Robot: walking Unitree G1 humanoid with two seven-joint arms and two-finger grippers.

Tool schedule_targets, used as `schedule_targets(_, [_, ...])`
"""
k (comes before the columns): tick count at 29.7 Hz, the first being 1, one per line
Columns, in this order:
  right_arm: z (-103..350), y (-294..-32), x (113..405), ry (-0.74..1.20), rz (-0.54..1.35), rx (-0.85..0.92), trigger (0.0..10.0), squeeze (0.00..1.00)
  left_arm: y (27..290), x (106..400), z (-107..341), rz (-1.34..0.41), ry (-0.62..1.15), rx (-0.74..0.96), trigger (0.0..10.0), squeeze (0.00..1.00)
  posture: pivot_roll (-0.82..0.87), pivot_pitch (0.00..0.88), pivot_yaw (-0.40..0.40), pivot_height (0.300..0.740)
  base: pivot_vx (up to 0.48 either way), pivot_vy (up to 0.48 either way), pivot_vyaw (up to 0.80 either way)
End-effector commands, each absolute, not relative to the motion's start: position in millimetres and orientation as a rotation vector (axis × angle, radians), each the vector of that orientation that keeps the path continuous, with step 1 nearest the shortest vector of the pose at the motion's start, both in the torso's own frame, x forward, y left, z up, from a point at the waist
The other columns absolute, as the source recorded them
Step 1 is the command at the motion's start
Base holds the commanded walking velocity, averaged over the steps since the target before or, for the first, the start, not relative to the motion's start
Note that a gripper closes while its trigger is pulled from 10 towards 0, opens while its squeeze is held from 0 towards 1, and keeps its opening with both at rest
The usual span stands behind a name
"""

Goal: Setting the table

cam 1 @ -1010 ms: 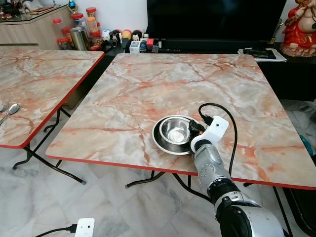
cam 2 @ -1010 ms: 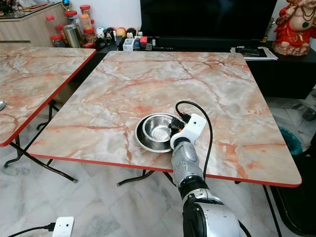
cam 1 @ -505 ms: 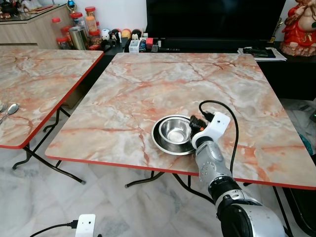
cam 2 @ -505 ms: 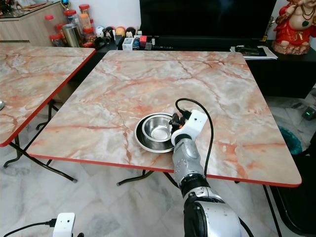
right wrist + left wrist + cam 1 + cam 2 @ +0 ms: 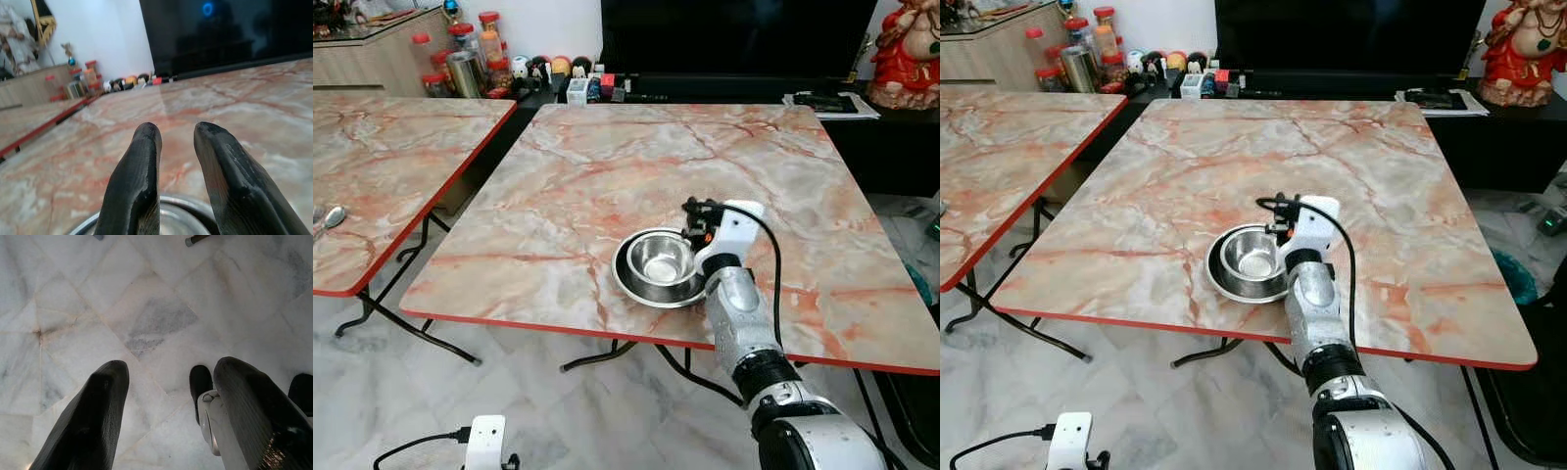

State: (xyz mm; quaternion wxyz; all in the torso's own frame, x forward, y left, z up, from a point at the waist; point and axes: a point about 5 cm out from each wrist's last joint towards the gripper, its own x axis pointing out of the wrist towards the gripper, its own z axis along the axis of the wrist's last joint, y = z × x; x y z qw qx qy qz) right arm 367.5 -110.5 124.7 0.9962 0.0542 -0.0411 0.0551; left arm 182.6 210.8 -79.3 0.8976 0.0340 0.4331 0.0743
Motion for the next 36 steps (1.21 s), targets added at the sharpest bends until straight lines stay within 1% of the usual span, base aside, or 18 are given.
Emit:
schedule_targets(1, [120.4, -110.4, 364.0, -0.087, 0.134, 0.057, 10.0, 0.0, 219.1, 185.0, -76.2, 0.187, 0.876, 0.061, 10.0, 0.0, 0.02, 0.0, 0.033, 0.74, 0.0, 0.0, 0.0])
schedule_targets(5, [119.9, -112.8, 362.1, -0.1, 0.135, 0.062, 10.0, 0.0, 219.3, 184.6, -76.3, 0.192, 0.875, 0.058, 10.0, 0.0, 0.02, 0.0, 0.024, 0.74, 0.0, 0.332, 0.0])
schedule_targets(7, [123.2, -112.5, 362.7, -0.121, 0.145, 0.019, 10.0, 0.0, 217.0, 180.6, -79.0, 0.186, 0.896, 0.063, 10.0, 0.0, 0.01, 0.0, 0.026, 0.74, 0.0, 0.375, 0.0])
schedule_targets(15, [131.9, -109.5, 364.1, -0.169, 0.158, -0.024, 10.0, 0.0, 212.9, 179.5, -80.1, 0.187, 0.891, 0.045, 10.0, 0.0, 0.01, 0.0, 0.02, 0.74, 0.0, 0.48, 0.0])
schedule_targets(20, [131.8, -112.5, 363.2, -0.175, 0.138, -0.006, 10.0, 0.0, 212.7, 177.6, -81.0, 0.186, 0.896, 0.046, 10.0, 0.0, 0.01, 0.0, 0.021, 0.74, 0.0, 0.48, 0.0])
schedule_targets(31, [129.4, -120.0, 359.2, -0.189, 0.101, 0.022, 10.0, 0.0, 215.4, 176.9, -80.9, 0.183, 0.9, 0.059, 10.0, 0.0, 0.0, 0.0, 0.05, 0.74, 0.0, 0.48, 0.0])
schedule_targets(36, [120.1, -126.5, 353.3, -0.174, 0.076, 0.003, 10.0, 0.0, 218.3, 177.2, -80.2, 0.177, 0.902, 0.072, 10.0, 0.0, 0.0, 0.0, 0.063, 0.74, 0.0, 0.48, 0.0])
